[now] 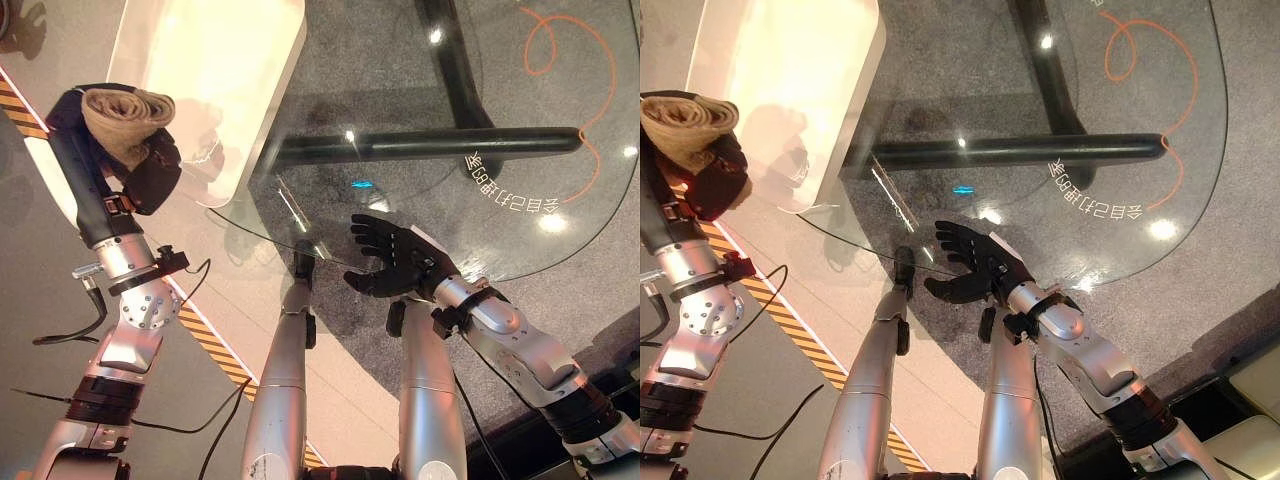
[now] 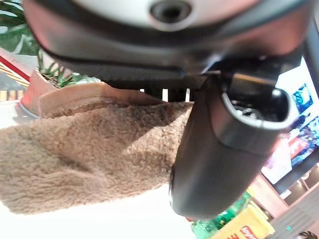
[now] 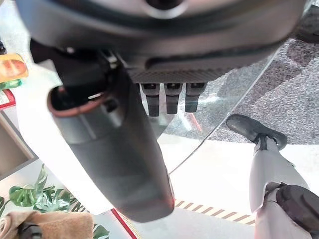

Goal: Wipe the table with a cloth and put it in the basket.

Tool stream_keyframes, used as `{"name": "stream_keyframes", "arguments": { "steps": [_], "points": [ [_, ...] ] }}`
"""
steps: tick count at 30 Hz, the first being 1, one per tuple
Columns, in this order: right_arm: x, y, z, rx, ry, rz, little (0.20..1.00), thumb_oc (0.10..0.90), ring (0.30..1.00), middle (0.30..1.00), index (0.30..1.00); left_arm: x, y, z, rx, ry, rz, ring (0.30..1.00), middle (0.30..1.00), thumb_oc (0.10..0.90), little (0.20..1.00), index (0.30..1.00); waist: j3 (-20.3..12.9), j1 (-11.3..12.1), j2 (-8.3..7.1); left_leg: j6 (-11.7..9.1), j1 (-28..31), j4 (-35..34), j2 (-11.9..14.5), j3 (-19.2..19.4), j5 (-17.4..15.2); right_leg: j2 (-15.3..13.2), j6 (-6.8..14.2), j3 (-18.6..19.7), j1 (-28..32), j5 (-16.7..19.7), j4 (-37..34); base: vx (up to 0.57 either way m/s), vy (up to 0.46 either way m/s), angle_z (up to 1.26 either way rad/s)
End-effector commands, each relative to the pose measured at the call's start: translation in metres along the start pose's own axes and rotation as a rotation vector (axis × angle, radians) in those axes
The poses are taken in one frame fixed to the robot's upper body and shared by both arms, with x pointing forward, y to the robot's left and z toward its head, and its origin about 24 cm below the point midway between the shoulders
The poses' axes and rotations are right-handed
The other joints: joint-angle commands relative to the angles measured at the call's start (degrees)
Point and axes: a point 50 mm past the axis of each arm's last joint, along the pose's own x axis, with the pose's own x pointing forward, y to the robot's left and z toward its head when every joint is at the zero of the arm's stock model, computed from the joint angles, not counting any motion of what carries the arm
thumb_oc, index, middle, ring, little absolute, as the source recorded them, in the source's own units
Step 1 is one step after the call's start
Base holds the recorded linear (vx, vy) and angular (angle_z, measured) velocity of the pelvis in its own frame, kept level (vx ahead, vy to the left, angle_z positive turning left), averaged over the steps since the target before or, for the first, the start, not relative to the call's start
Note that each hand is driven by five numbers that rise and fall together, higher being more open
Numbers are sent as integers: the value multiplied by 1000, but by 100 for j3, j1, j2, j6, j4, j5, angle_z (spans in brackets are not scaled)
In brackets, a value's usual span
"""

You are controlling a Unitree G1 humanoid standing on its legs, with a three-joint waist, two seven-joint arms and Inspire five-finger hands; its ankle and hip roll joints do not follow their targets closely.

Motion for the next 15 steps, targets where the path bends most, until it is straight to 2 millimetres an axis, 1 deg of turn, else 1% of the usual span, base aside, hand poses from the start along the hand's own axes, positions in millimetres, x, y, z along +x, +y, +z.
{"name": "stream_keyframes", "arguments": {
  "steps": [1, 2, 3, 4, 5, 6, 9, 11, 13, 14, 15],
  "points": [
    [0, 19, 8, 32, -15, 115, 900, 800, 900, 900, 900, 27, 19, 27, 2, -170, 186, 300, 300, 100, 200, 300, -158, -171, 272, 352, -493, 659, -377, 767, -467, 537, 86, 112, -72, 625, -1036, 28, 64, -4],
    [0, 19, 8, 32, -12, 114, 900, 800, 900, 900, 900, 28, 18, 26, 15, -168, 181, 300, 300, 100, 200, 300, -158, -171, 278, 350, -523, 670, -376, 771, -464, 537, 87, 118, -104, 628, -1023, 39, 88, -5],
    [1, 16, 7, 33, 2, 112, 900, 800, 900, 900, 900, 32, 16, 22, 36, -149, 150, 300, 300, 100, 200, 300, -158, -180, 314, 339, -613, 735, -365, 797, -487, 523, 93, 134, -208, 618, -953, 88, 99, -5],
    [1, 16, 3, 41, 20, 114, 900, 800, 900, 900, 900, 30, 15, 17, 54, -126, 131, 300, 300, 100, 200, 300, -158, -175, 337, 305, -487, 800, -354, 767, -653, 548, 118, 161, -105, 450, -850, 41, 115, -6],
    [2, 13, 8, 29, 10, 111, 900, 800, 900, 900, 900, 35, 15, 18, 56, -129, 139, 300, 300, 100, 200, 300, -158, -199, 346, 333, -699, 780, -358, 828, -490, 530, 95, 158, -310, 616, -885, 66, 110, -8],
    [2, 13, 5, 34, 23, 113, 900, 800, 900, 900, 900, 34, 15, 15, 54, -113, 136, 300, 300, 100, 200, 300, -158, -207, 369, 308, -618, 845, -342, 805, -619, 558, 119, 198, -254, 489, -781, 18, 112, -11],
    [3, 9, 5, 32, 29, 111, 900, 800, 900, 900, 900, 40, 16, 13, 37, -115, 159, 300, 300, 100, 200, 300, -158, -251, 404, 314, -755, 947, -330, 850, -661, 569, 127, 252, -417, 473, -664, 43, 110, -8],
    [3, 7, 5, 32, 35, 113, 900, 800, 900, 900, 900, 42, 14, 13, 49, -125, 153, 300, 300, 100, 200, 300, -158, -260, 427, 303, -800, 1008, -335, 859, -716, 581, 138, 282, -475, 432, -596, 40, 95, -2],
    [5, 5, 10, 26, 35, 116, 900, 800, 900, 900, 900, 47, 12, 16, 51, -138, 155, 300, 300, 100, 200, 300, -158, -282, 433, 307, -937, 1032, -350, 865, -660, 587, 142, 317, -613, 509, -589, 30, 72, -5],
    [5, 5, 9, 29, 40, 116, 900, 800, 900, 900, 900, 47, 11, 15, 47, -138, 151, 300, 300, 100, 200, 300, -158, -279, 435, 301, -909, 1063, -348, 861, -716, 592, 150, 321, -589, 460, -556, 21, 67, -8],
    [6, 3, 13, 22, 38, 114, 900, 800, 900, 900, 900, 50, 9, 19, 16, -151, 157, 300, 300, 100, 200, 300, -158, -302, 432, 306, -1025, 1081, -346, 883, -673, 571, 157, 330, -705, 537, -588, 15, 77, -6]
  ]
}}
